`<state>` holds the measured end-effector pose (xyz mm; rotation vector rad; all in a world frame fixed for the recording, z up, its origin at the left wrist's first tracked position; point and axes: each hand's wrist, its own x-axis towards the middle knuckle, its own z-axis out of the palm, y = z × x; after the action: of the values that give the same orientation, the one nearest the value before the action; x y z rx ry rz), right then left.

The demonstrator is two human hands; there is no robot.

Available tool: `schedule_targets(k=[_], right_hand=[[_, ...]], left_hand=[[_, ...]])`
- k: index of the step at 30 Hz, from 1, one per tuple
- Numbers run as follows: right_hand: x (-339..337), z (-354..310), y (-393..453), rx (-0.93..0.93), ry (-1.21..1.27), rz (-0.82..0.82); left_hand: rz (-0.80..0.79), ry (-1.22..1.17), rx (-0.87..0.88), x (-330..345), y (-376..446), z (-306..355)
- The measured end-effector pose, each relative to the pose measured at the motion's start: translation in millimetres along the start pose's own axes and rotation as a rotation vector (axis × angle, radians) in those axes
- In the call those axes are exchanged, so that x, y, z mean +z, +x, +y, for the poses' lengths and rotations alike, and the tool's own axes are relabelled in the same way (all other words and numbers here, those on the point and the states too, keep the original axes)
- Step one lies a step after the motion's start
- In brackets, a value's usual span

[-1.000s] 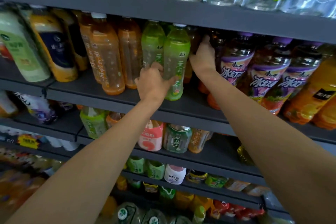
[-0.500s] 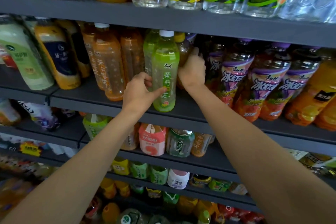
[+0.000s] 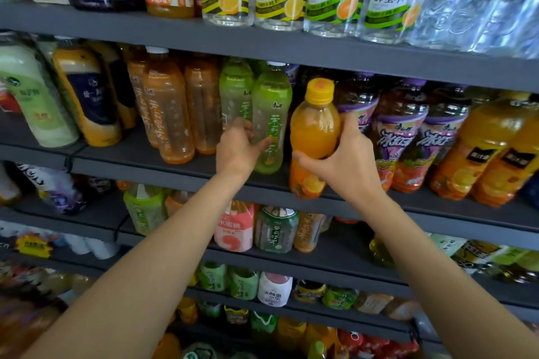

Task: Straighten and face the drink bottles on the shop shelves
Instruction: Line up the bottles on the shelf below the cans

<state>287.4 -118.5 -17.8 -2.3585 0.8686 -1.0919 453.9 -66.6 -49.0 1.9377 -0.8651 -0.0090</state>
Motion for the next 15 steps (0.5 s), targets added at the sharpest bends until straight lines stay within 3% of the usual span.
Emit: schedule_targets(k=[8,15], right_hand=[[32.2,-74.6,-6.2,-0.237,0.130,-0.122],[120.2,-187.7,13.4,-0.237,0.312,-0.236]], left_hand=[[-0.041,-0.122,0.134,-69.9,-27.4,-35.4],[-0.182,-0.266,-0.024,-218.3,-15.3,-86.7]])
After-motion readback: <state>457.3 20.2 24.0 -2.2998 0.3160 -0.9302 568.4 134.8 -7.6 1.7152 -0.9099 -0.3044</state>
